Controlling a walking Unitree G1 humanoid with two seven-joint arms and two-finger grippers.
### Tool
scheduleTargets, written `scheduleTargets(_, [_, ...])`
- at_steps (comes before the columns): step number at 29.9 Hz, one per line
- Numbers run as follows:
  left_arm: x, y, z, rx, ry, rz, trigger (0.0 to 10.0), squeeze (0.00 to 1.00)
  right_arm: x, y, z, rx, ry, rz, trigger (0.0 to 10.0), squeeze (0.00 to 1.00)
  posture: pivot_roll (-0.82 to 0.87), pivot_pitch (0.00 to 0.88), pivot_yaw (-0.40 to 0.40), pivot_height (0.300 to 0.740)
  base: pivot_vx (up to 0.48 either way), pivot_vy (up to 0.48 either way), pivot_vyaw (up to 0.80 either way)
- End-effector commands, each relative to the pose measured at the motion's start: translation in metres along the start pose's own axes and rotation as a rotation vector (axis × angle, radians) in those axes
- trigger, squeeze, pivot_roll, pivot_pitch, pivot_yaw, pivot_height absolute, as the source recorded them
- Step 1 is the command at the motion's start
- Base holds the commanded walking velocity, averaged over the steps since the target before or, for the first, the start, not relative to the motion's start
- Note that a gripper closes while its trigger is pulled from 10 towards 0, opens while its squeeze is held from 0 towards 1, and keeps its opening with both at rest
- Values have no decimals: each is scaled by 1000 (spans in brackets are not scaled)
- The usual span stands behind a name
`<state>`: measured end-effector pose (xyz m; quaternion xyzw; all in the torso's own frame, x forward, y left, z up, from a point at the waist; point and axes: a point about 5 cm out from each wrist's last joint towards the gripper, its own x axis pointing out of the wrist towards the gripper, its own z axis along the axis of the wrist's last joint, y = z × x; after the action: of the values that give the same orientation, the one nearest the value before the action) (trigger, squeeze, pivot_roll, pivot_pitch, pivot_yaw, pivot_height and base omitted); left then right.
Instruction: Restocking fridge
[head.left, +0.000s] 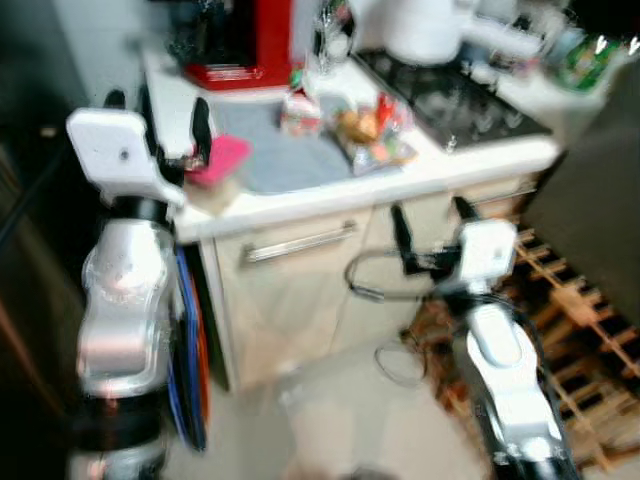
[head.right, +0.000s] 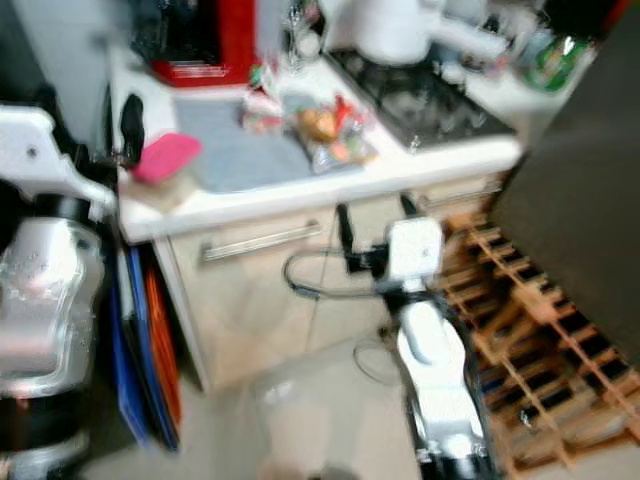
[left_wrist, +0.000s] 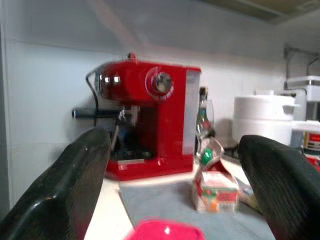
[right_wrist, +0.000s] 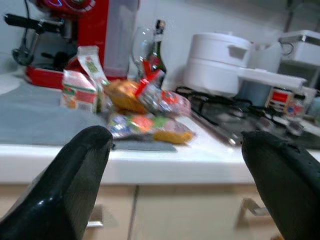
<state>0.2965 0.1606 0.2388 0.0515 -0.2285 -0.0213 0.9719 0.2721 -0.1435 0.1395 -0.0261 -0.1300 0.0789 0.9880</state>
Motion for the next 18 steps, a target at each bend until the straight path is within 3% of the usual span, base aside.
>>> scheduleTargets(1, [-1, 4, 6, 41, -29, 7, 10000, 0, 2, 7, 2, 5, -3, 19, 10000, 0, -12, 0, -47, 740, 0, 0, -800])
scheduleTargets(6, [1, -3, 3, 70, 7, -39, 10000, 0, 2, 7, 2, 3, -7, 16, 10000, 0, -14, 0, -45, 740, 0, 0, -800])
scheduleTargets(11, [1, -7, -4, 50, 68, -77, 10000, 0, 0, 6, 1, 4, -2, 12, 10000, 0, -17, 0, -42, 740, 0, 0, 0])
scheduleTargets(12, [1, -5, -6, 11, 88, -78, 10000, 0, -1, 5, 0, 5, 2, 11, 10000, 0, -18, 0, -41, 740, 0, 0, 0])
scheduleTargets(18, [-3, 5, -13, 48, 144, -102, 10000, 0, -2, 5, -4, 9, 20, 14, 10000, 0, -13, 0, -41, 740, 0, 0, 0])
